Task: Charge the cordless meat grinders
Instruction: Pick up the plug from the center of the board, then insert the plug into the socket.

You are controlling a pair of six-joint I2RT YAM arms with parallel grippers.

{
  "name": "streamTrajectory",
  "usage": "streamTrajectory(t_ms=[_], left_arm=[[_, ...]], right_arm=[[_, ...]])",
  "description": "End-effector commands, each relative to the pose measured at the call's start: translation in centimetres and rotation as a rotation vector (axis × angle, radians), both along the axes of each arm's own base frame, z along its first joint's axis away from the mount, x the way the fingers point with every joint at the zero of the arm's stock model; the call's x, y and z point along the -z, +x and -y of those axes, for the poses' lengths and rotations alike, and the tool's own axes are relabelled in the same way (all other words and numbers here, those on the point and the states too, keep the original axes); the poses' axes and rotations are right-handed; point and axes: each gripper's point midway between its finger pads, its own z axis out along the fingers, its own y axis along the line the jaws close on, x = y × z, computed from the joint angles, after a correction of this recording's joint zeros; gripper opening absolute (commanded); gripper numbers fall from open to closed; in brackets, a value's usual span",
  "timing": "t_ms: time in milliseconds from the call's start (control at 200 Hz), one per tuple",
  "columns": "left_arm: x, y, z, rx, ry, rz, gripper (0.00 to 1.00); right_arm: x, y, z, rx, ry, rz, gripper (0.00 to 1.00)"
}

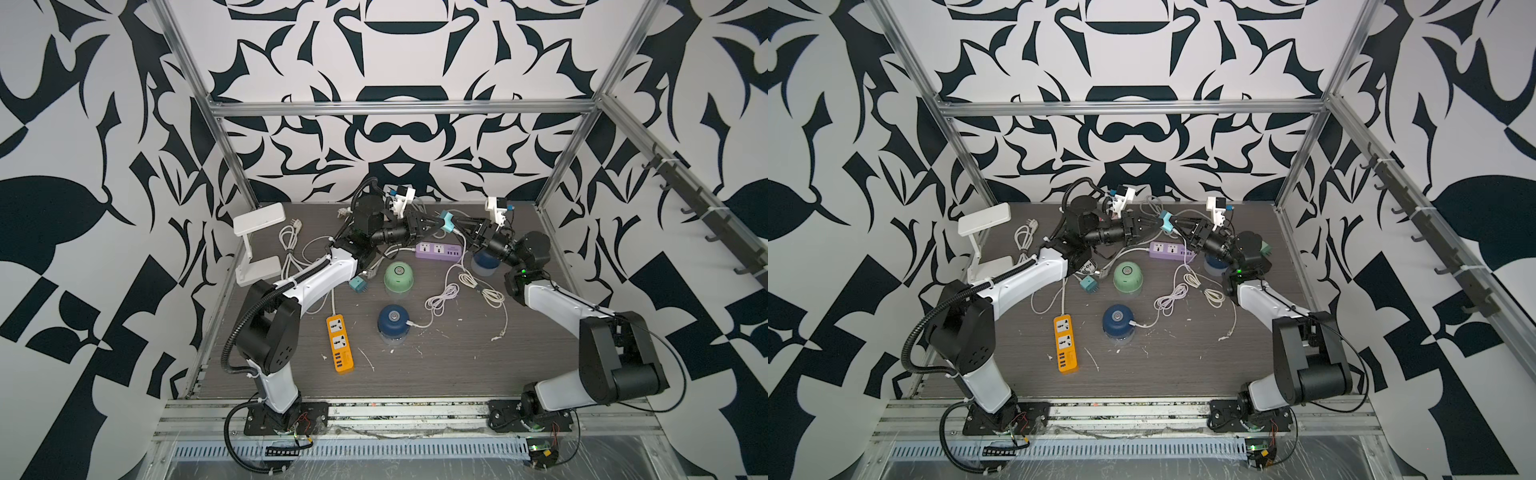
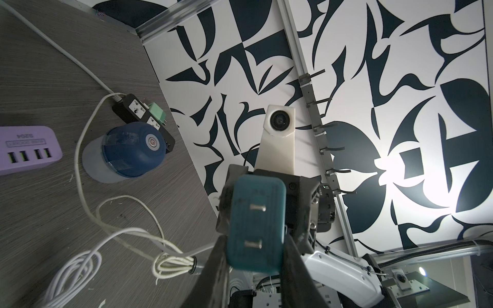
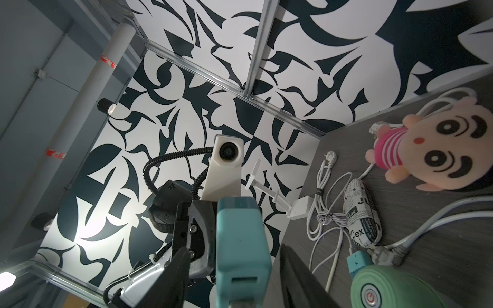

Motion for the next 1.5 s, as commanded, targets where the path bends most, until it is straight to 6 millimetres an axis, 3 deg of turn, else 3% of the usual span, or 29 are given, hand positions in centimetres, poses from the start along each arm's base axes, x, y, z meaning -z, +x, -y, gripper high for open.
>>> streamTrajectory(t_ms=[0,185,310,350,430,520,555,675,845,940,1135,1155,1310,1495], left_arm=[[-1.3,-0.1,-0.4,-0.007,-0.037,0.038,0.00],[-1.0,-0.1,-0.4,-0.005,-0.033,0.030,0.00],[-0.8,-0.1,-0.5,-0.005,-0.029,0.025,0.00],[-0.7,-0.1,-0.7,-0.010,-0.026,0.020,0.10],[-0.4,0.3,-1.6,-0.044,-0.007,0.009,0.41],[0.5,1.0,-3.7,-0.128,0.061,-0.010,0.64],[1.3,1.3,-4.7,-0.174,0.117,-0.021,0.68],[3.3,1.6,-8.8,-0.327,0.322,-0.001,0.70],[5.4,-0.2,-11.9,-0.386,0.470,0.046,0.70],[6.6,-1.2,-12.9,-0.395,0.508,0.055,0.70],[8.9,-2.7,-14.9,-0.432,0.572,0.071,0.70],[8.1,-3.2,-15.3,-0.441,0.555,0.090,0.70],[9.2,-4.5,-16.1,-0.446,0.549,0.096,0.70],[9.5,-5.6,-16.8,-0.472,0.492,0.163,0.70]], right_arm=[[-2.1,-1.2,-0.5,-0.016,0.009,0.101,0.49],[-2.3,-1.1,-0.7,-0.019,0.013,0.105,0.29],[-2.5,-1.2,-0.9,-0.039,0.006,0.110,0.08],[-2.5,-1.2,-0.9,-0.043,-0.001,0.109,0.00],[-2.1,-1.0,-0.8,-0.047,-0.034,0.093,0.00],[-0.4,-0.1,-0.1,-0.017,-0.134,0.023,0.00],[0.7,0.2,0.4,0.010,-0.202,-0.022,0.00],[5.0,0.9,3.0,0.143,-0.629,-0.124,0.00],[7.9,1.6,4.7,0.135,-1.031,-0.149,0.00],[10.0,2.1,4.4,0.096,-1.230,-0.171,0.00],[11.8,4.4,2.0,-0.017,-1.494,-0.097,0.00],[11.8,4.8,1.8,-0.017,-1.508,-0.087,0.00],[12.9,6.9,0.2,-0.090,-1.581,0.002,0.00],[15.2,8.3,0.2,-0.215,-1.837,0.156,0.00]])
